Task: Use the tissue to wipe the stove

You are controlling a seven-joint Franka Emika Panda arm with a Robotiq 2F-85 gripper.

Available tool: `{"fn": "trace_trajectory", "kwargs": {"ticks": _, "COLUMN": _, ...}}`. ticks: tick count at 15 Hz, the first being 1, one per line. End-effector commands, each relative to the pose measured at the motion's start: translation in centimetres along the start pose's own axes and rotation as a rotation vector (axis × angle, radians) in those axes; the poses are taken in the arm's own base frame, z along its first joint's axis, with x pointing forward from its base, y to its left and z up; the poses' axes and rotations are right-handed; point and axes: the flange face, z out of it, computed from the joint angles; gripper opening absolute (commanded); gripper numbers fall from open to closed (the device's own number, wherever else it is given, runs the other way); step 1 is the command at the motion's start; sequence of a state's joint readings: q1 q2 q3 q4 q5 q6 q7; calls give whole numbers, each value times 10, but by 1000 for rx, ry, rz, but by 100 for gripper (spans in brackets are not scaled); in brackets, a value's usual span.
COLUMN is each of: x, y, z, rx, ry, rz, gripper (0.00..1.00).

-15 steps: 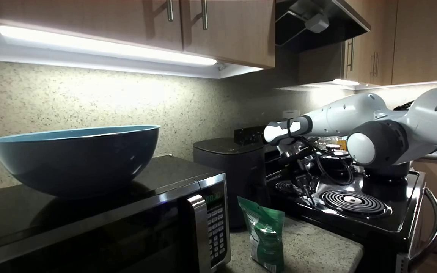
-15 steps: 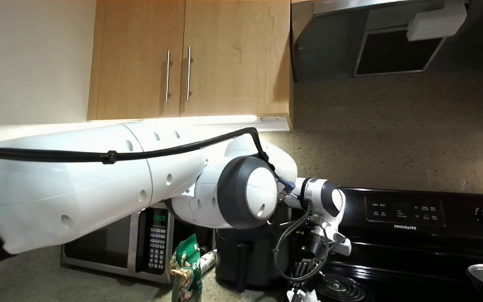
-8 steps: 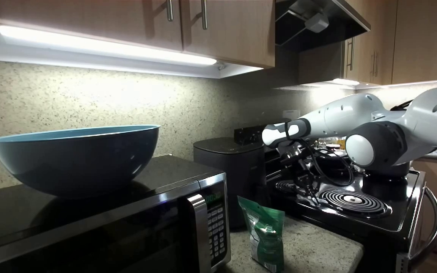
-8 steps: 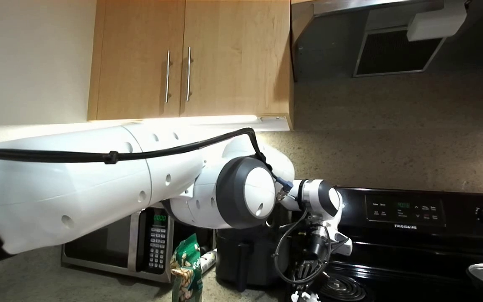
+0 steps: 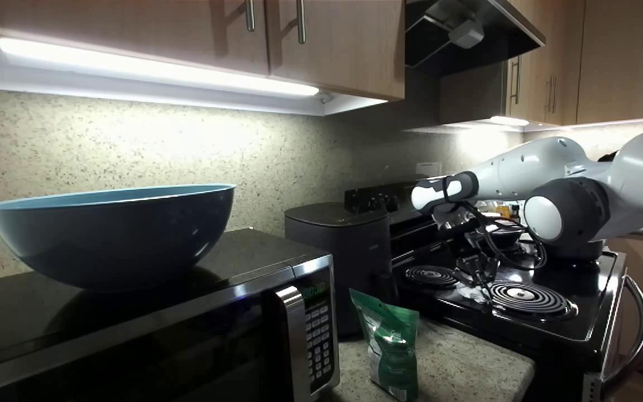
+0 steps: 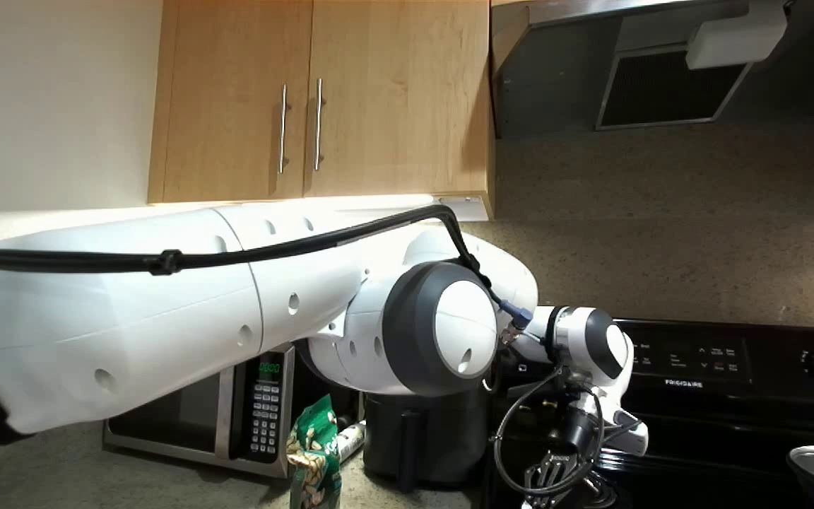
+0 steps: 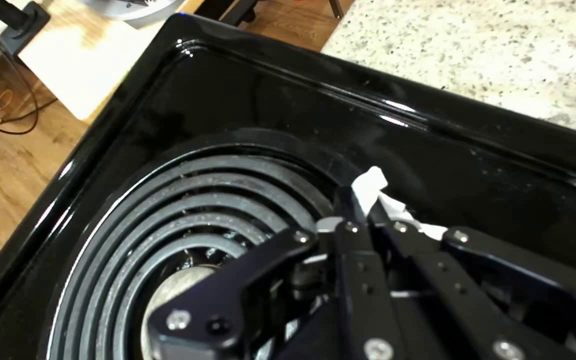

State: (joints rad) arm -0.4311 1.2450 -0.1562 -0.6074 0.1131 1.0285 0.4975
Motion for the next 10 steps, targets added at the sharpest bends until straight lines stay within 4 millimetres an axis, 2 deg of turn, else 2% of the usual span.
{"fn": "trace_trajectory", "kwargs": {"ticks": 1, "x": 26, "y": 27, "z": 5, "rx": 113, "ry": -30, "rz": 114, "gripper": 6}}
{"fn": "trace_trajectory", "kwargs": {"ticks": 5, "x": 22, "y": 39, "z": -7, "rx": 232, "ry": -103, "rz": 132, "gripper": 5}}
{"fn": "trace_trajectory", "kwargs": {"ticks": 10, "x": 6, "y": 24, "z": -25, "rx": 329, "ry": -99, "rz": -20, "gripper": 6}}
